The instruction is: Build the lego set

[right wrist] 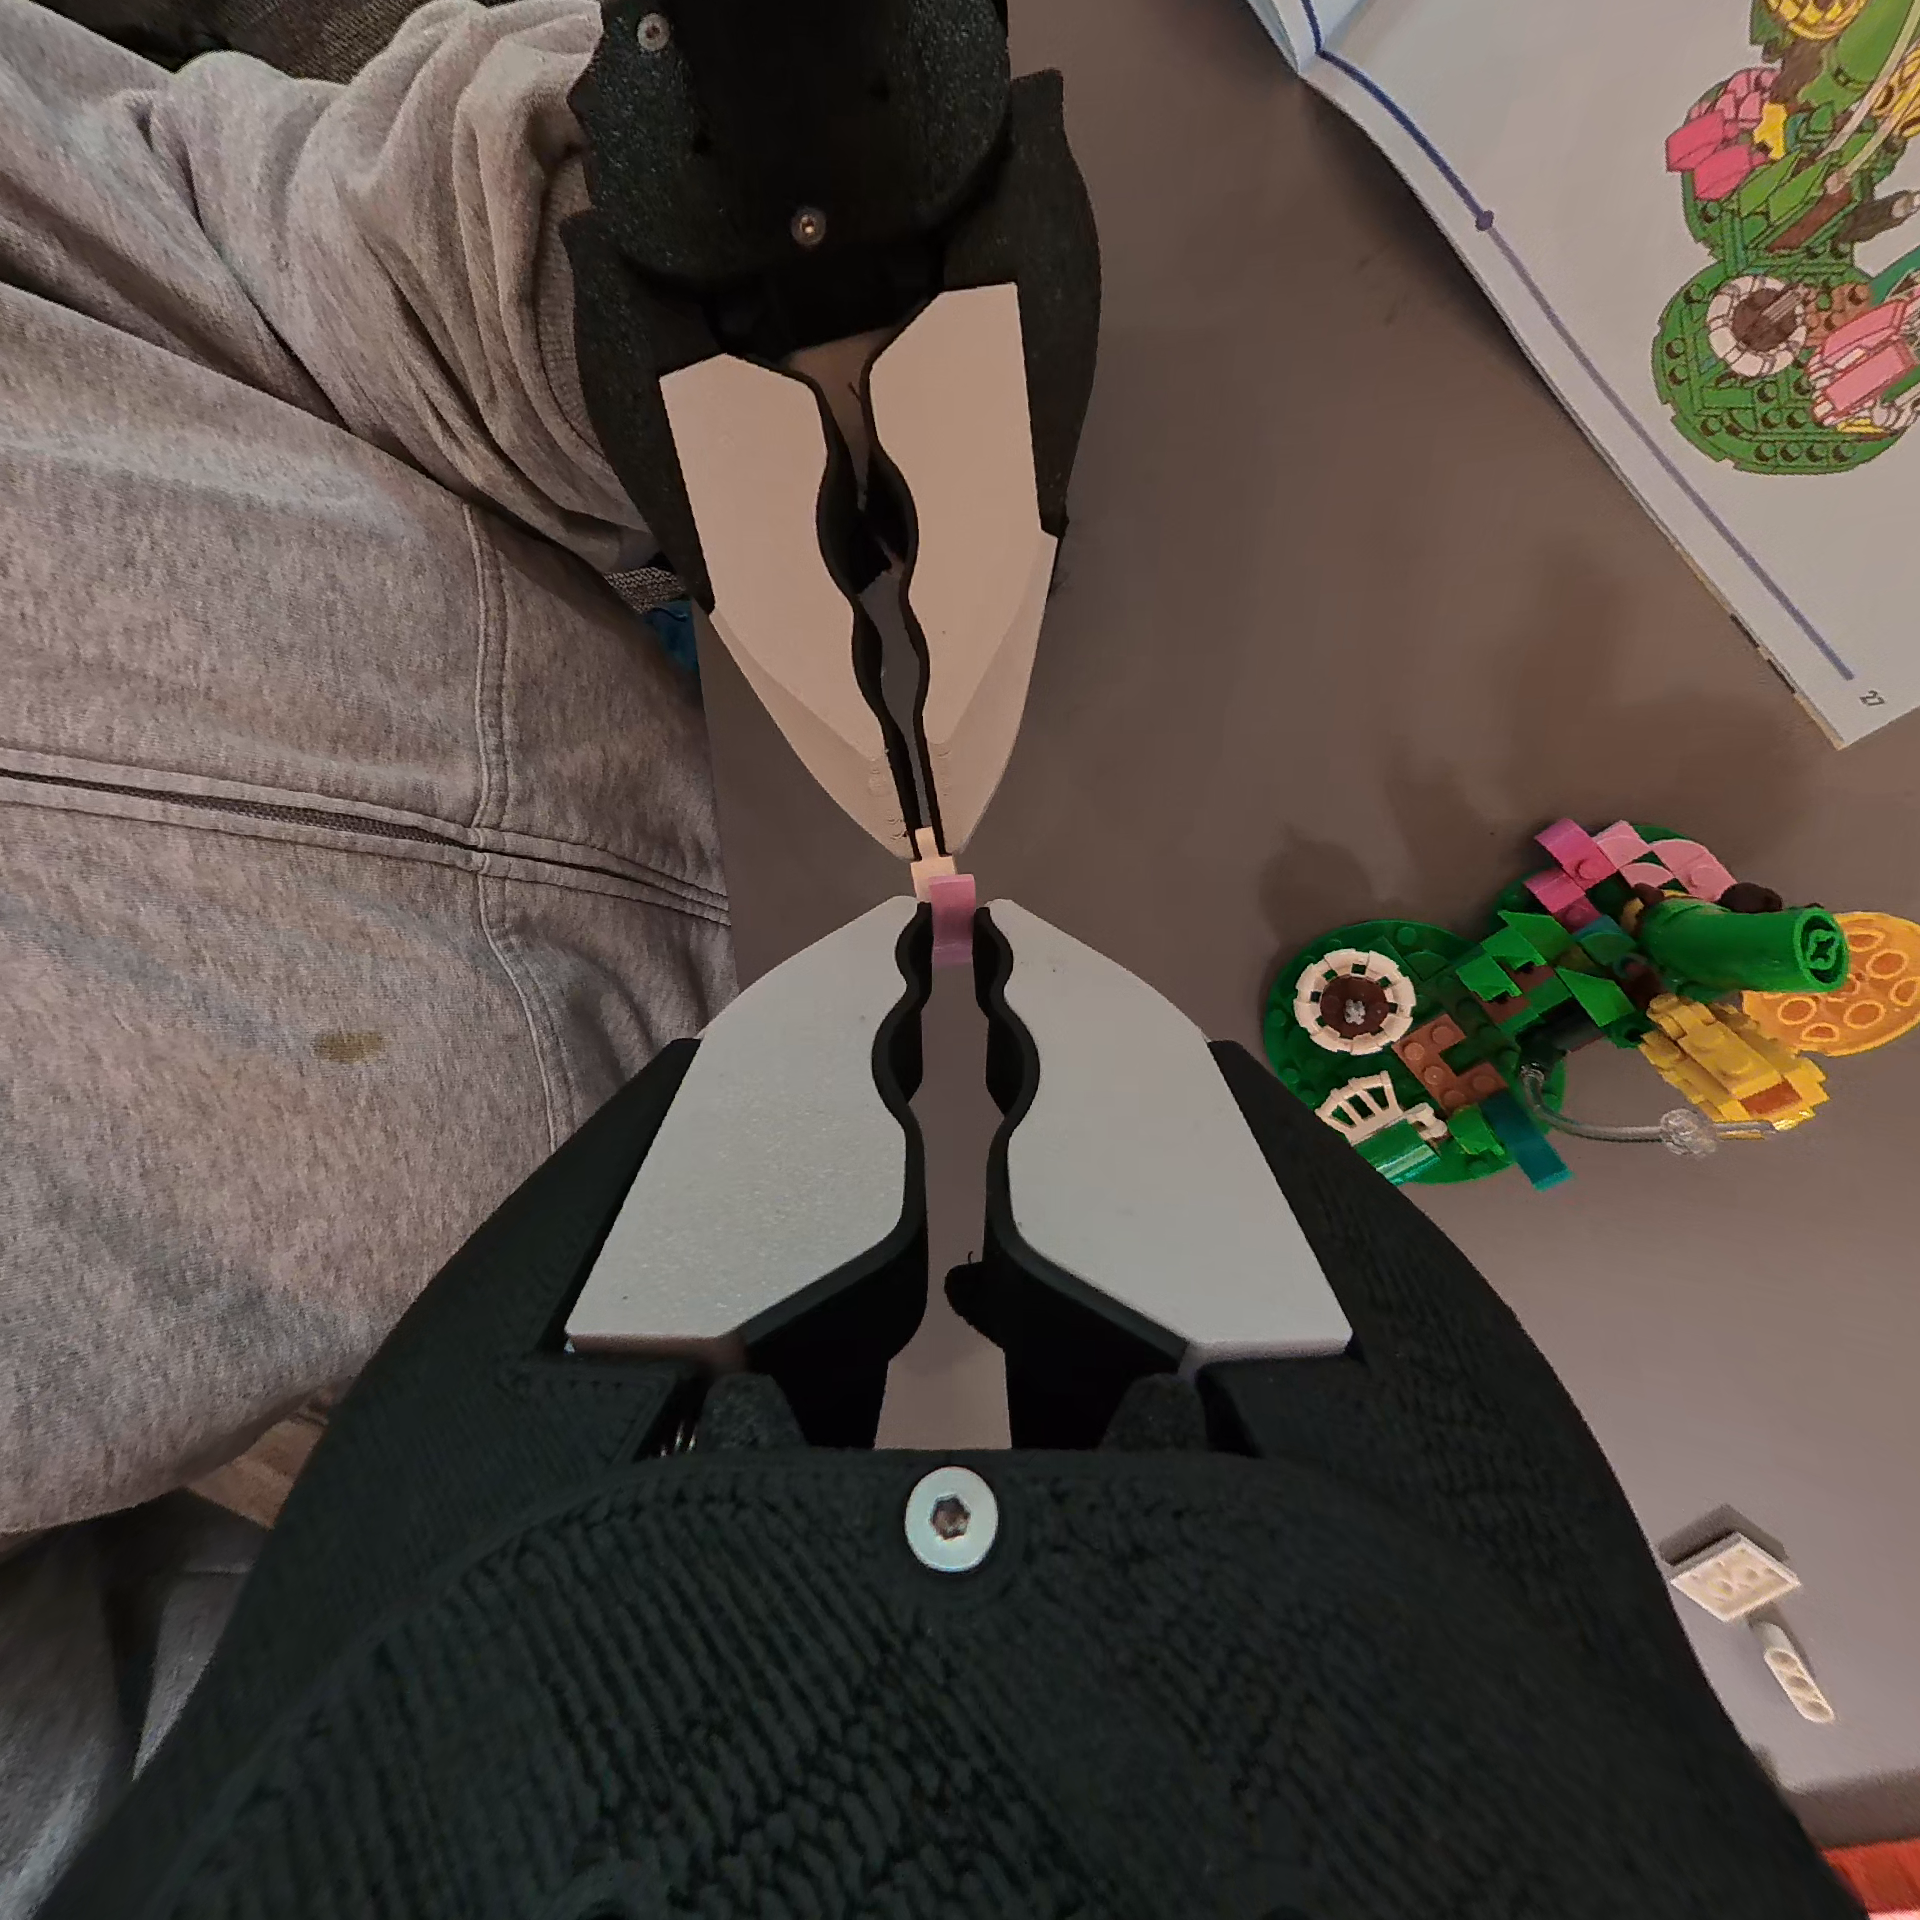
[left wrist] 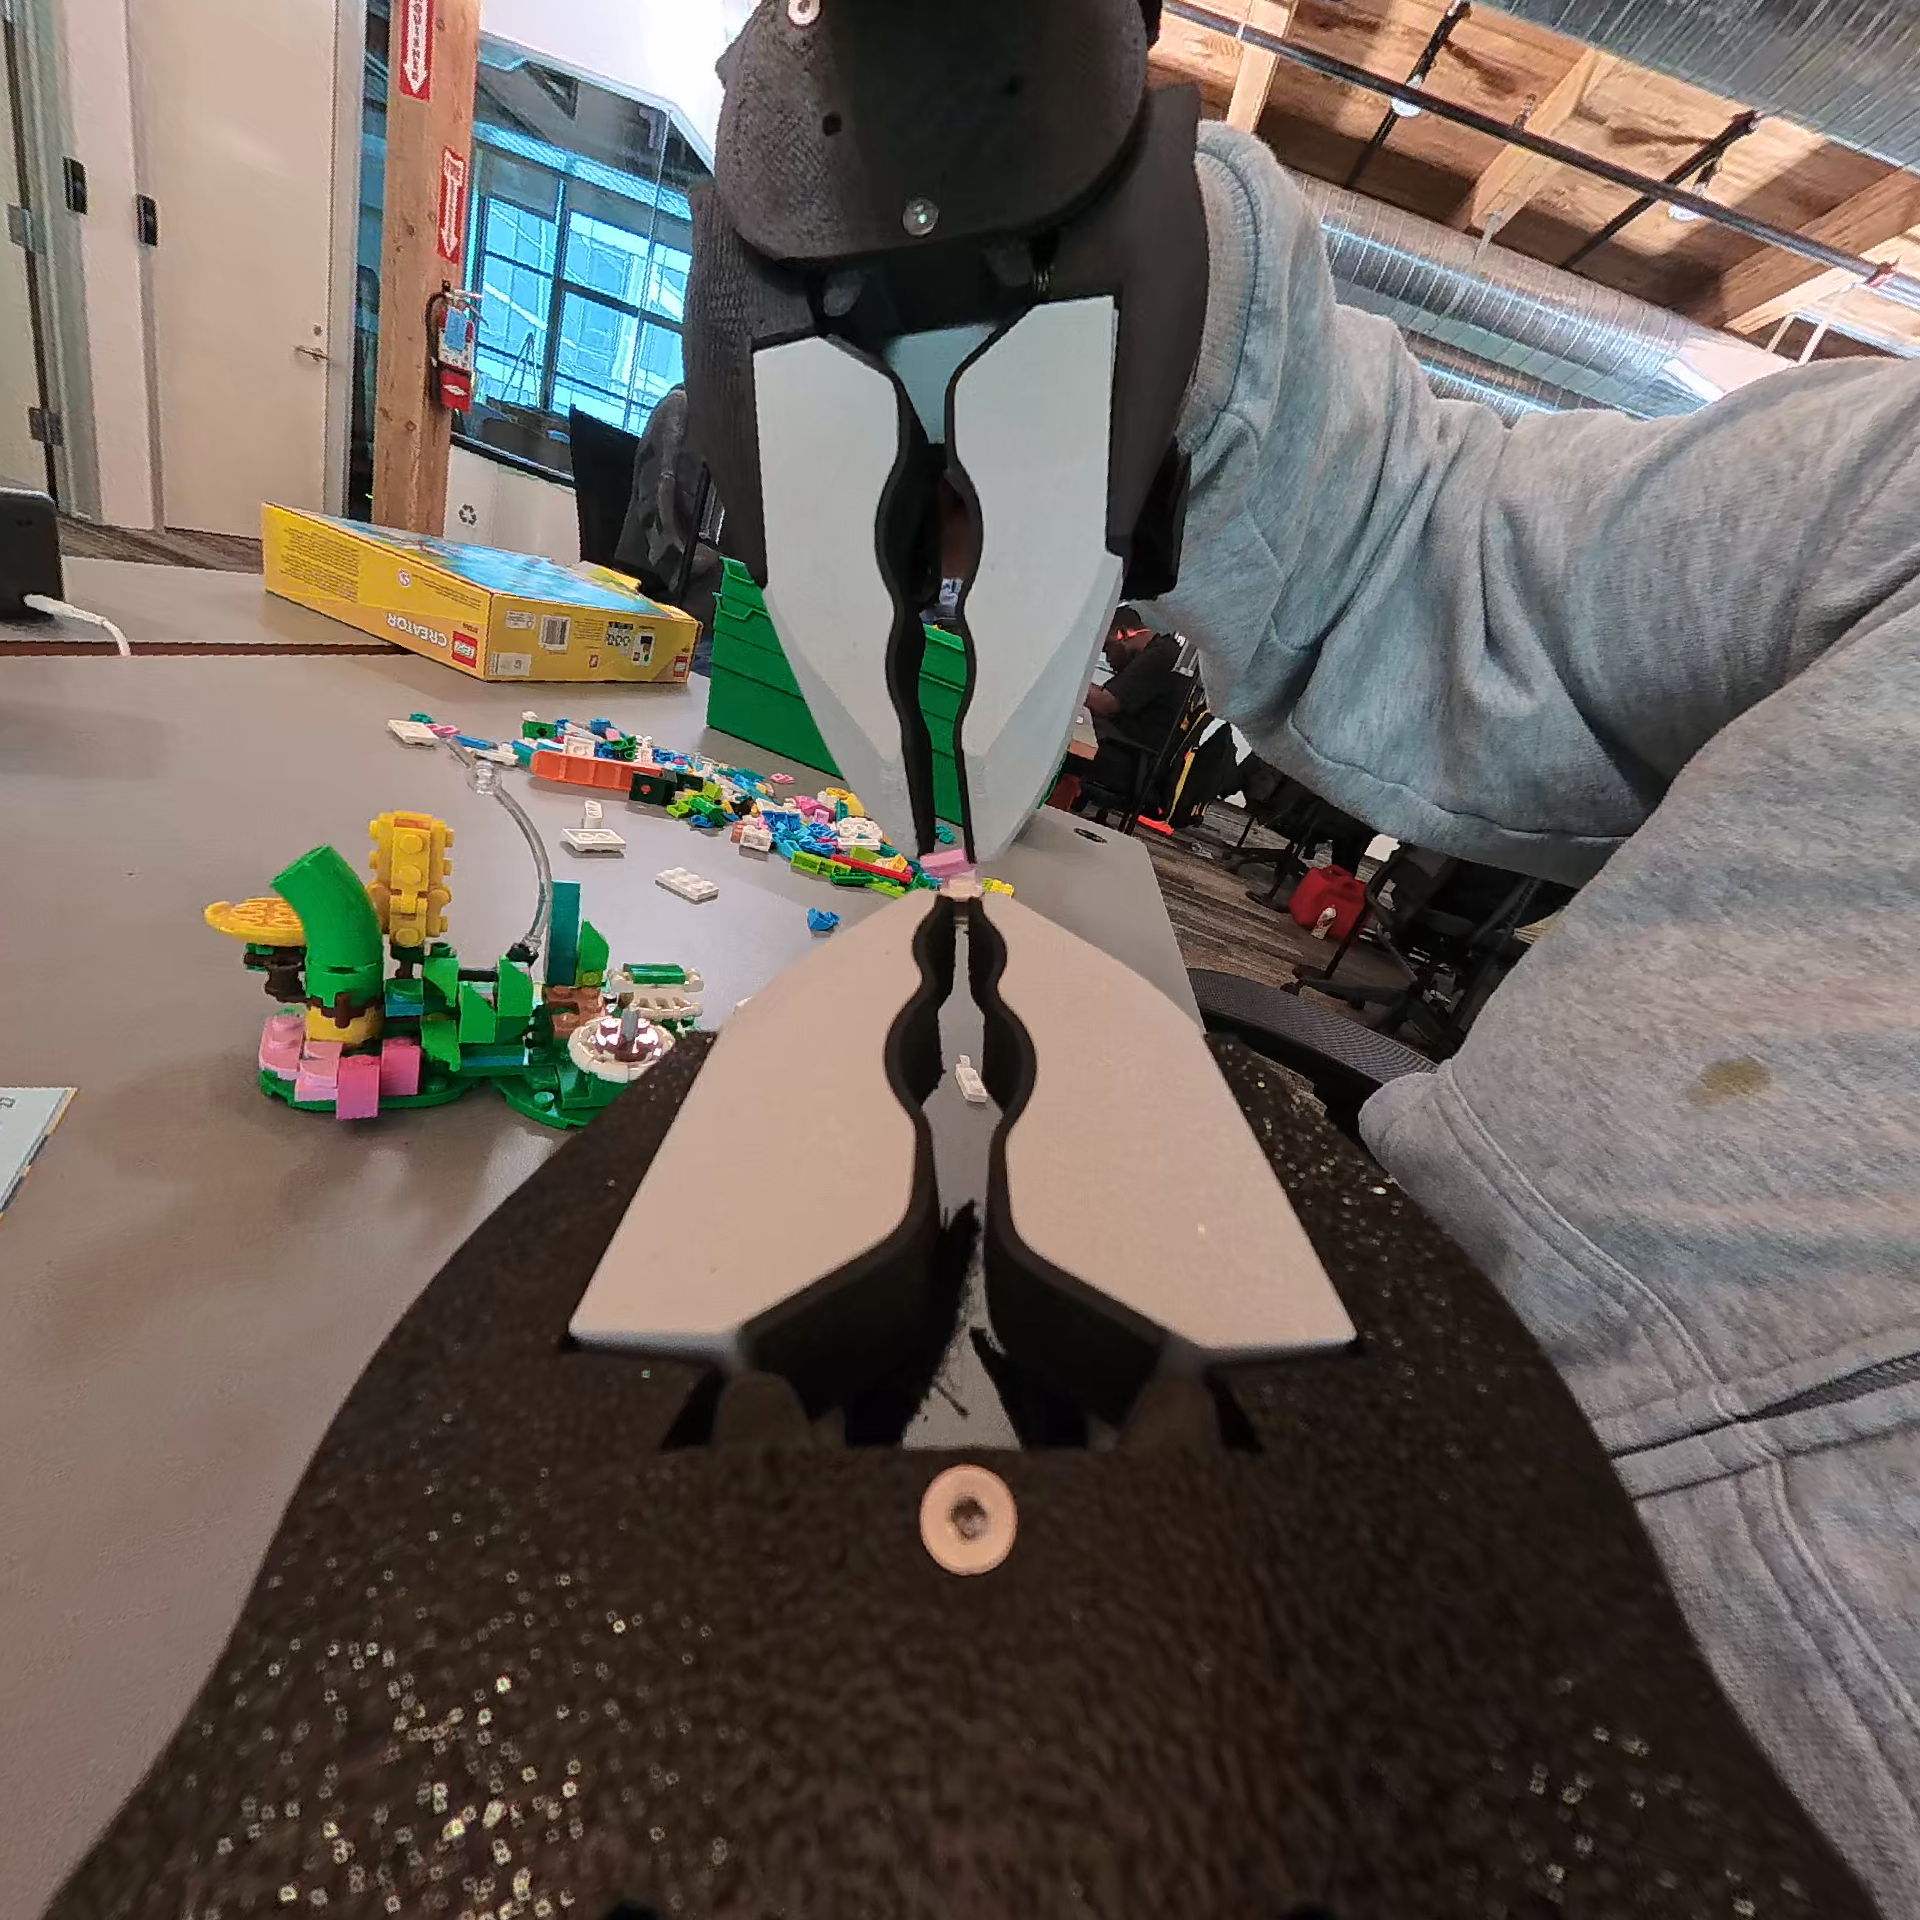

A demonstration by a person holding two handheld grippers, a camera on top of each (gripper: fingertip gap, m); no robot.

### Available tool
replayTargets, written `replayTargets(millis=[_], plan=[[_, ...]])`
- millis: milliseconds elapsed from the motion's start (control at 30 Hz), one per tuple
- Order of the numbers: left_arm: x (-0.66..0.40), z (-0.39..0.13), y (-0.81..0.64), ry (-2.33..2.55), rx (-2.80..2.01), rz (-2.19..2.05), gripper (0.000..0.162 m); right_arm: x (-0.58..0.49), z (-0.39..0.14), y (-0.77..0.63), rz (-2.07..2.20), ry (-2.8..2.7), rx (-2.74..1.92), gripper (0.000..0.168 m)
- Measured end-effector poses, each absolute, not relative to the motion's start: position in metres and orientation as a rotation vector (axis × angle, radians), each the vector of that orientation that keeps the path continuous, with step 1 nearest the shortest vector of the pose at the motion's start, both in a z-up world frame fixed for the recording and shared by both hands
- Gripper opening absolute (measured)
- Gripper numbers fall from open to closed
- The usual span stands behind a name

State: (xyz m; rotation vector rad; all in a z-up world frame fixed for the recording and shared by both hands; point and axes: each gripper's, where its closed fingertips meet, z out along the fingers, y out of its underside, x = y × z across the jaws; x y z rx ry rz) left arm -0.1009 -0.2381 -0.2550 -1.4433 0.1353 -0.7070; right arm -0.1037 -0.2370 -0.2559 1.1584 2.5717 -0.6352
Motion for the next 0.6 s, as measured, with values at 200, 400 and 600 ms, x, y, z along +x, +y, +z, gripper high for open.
replayTargets(millis=[200,400,600], plan=[[-0.101,-0.255,-0.238,0.136,-1.445,-0.705,0.002,-0.105,-0.256,-0.236,-0.645,2.584,1.161,0.006],[-0.102,-0.256,-0.237,0.132,-1.451,-0.689,0.002,-0.101,-0.264,-0.217,-0.573,2.7,1.195,0.006],[-0.102,-0.257,-0.237,0.131,-1.458,-0.683,0.002,-0.062,-0.325,-0.172,-0.138,2.88,1.132,0.007]])
